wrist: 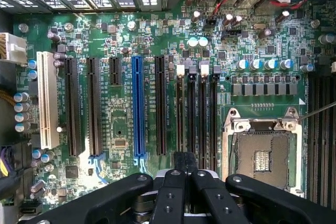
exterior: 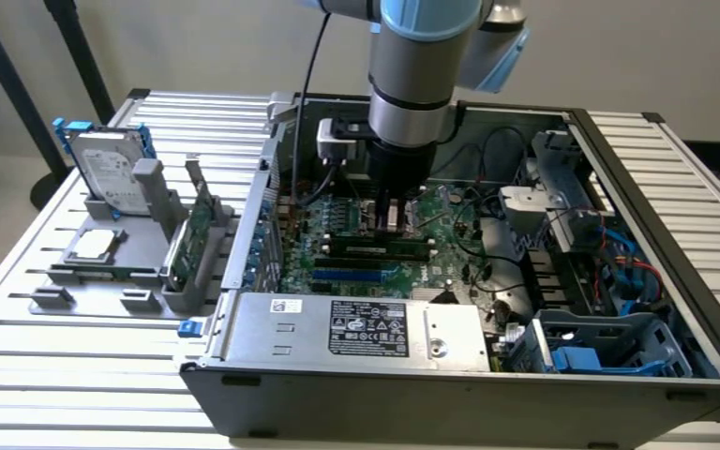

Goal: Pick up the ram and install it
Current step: 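Press down the ram until it locks into place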

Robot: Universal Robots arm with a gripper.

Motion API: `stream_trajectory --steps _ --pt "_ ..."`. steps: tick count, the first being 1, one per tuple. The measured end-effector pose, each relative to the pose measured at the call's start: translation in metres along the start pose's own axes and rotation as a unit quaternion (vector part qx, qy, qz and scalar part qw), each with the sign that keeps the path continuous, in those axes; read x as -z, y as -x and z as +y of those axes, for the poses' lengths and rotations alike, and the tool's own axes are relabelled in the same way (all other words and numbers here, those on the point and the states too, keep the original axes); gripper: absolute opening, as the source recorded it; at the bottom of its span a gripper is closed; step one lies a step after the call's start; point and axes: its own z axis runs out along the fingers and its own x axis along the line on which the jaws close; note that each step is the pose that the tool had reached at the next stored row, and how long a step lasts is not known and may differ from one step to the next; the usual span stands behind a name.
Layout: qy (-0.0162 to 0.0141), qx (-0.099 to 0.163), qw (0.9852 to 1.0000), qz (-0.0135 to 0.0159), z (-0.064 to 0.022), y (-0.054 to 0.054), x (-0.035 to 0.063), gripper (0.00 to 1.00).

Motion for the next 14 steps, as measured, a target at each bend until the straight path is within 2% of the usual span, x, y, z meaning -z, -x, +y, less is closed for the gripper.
stream_trajectory --steps 6,7,10,14 --pt "-0.0002 0.000 1.0000 -0.0010 -0.0001 0.000 -0.0025 0.11" --pt "-0.0007 0.000 1.0000 -0.0032 -0.0002 0.000 -0.0006 0.11" --pt "-0.0001 0.000 1.0000 -0.0040 0.0003 -0.002 0.0108 0.11" --pt "0.0000 0.000 1.0000 -0.0062 0.0006 -0.002 0.0211 0.11"
